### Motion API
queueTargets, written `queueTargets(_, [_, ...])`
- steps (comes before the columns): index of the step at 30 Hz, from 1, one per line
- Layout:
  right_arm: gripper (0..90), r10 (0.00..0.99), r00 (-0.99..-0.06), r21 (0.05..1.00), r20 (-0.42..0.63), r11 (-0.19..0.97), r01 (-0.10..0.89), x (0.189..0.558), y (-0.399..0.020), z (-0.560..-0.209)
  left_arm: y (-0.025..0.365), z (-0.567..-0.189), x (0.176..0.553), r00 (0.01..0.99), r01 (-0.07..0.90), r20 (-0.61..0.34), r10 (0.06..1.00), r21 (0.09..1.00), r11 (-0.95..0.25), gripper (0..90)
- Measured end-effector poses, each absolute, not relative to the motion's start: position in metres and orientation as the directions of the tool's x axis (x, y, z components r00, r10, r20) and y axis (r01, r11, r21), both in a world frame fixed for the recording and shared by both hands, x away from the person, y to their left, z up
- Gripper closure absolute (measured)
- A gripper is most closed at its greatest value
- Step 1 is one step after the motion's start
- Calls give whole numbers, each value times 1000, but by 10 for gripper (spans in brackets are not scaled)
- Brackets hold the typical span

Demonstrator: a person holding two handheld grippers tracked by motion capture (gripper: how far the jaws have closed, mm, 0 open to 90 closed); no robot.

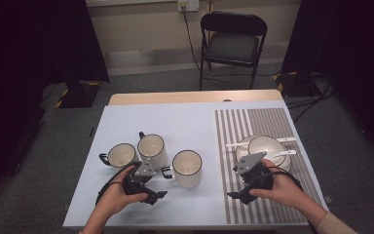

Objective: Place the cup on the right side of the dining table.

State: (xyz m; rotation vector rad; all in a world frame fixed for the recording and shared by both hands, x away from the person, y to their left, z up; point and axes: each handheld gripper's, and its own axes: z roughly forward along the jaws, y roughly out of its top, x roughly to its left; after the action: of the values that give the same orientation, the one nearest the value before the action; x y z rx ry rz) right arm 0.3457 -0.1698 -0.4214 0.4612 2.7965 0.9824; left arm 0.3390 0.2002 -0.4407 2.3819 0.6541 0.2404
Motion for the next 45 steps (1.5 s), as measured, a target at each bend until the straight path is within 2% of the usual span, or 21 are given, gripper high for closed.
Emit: queueTargets(45, [134, 309, -950, 607, -57, 766, 212, 375, -133, -389, 188, -436, 352, 869, 378, 8, 494, 634, -674, 165])
